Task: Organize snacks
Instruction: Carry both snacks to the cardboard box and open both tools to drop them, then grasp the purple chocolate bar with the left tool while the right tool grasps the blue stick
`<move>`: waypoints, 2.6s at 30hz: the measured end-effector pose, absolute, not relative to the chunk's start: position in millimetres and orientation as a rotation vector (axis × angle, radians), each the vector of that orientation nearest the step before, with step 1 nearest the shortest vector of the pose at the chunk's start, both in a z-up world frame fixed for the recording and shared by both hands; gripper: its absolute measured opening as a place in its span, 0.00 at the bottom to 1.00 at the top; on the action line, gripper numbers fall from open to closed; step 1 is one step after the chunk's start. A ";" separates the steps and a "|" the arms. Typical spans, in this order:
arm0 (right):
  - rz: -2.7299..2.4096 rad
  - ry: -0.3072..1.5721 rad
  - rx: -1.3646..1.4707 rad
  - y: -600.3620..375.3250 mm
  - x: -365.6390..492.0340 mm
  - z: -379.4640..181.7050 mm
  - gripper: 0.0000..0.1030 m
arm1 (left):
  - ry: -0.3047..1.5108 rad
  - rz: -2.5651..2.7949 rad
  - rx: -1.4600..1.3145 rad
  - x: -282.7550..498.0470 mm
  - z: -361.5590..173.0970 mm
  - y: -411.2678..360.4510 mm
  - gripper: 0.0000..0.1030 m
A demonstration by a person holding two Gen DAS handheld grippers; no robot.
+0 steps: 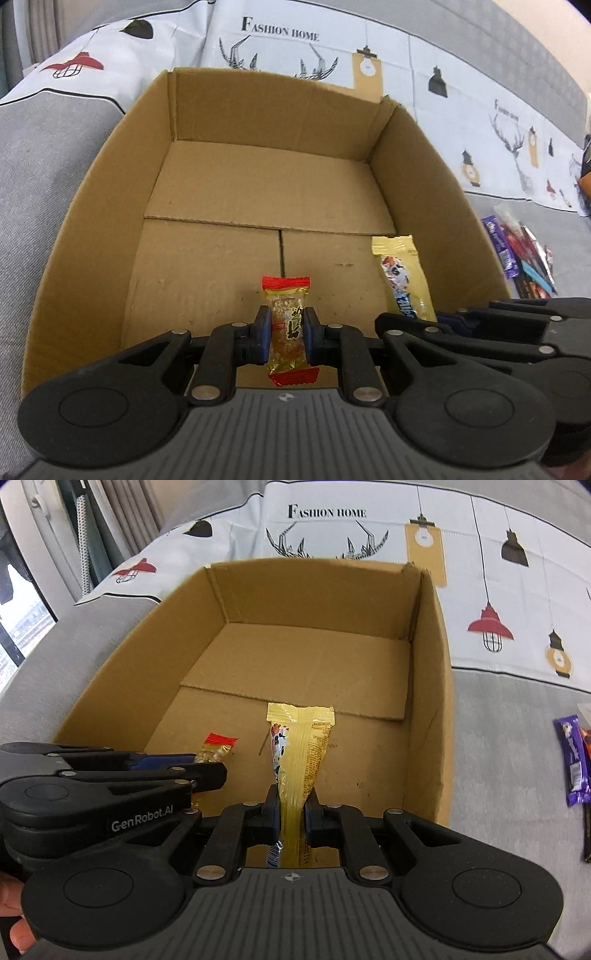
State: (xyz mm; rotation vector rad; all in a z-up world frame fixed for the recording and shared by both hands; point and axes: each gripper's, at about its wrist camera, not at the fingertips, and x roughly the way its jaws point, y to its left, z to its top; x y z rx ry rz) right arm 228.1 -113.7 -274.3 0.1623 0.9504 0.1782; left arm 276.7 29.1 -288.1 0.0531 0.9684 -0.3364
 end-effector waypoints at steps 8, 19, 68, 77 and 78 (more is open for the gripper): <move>0.178 0.920 0.248 -123.0 228.8 -270.6 0.24 | 0.910 -0.228 0.057 274.4 -279.9 32.5 0.67; 0.180 0.801 0.369 -170.5 193.2 -243.1 0.66 | 0.824 -0.253 -0.054 258.8 -248.2 20.9 0.93; 0.001 0.769 0.164 -473.0 160.9 -353.7 0.46 | 0.882 -0.621 -0.015 299.5 -388.4 -327.3 0.72; -0.032 0.805 0.171 -474.7 163.1 -362.0 0.16 | 0.986 -0.600 0.087 275.9 -375.9 -286.7 0.26; -0.028 0.796 0.190 -475.1 160.6 -359.2 0.15 | 0.995 -0.598 0.093 269.0 -373.7 -279.0 0.26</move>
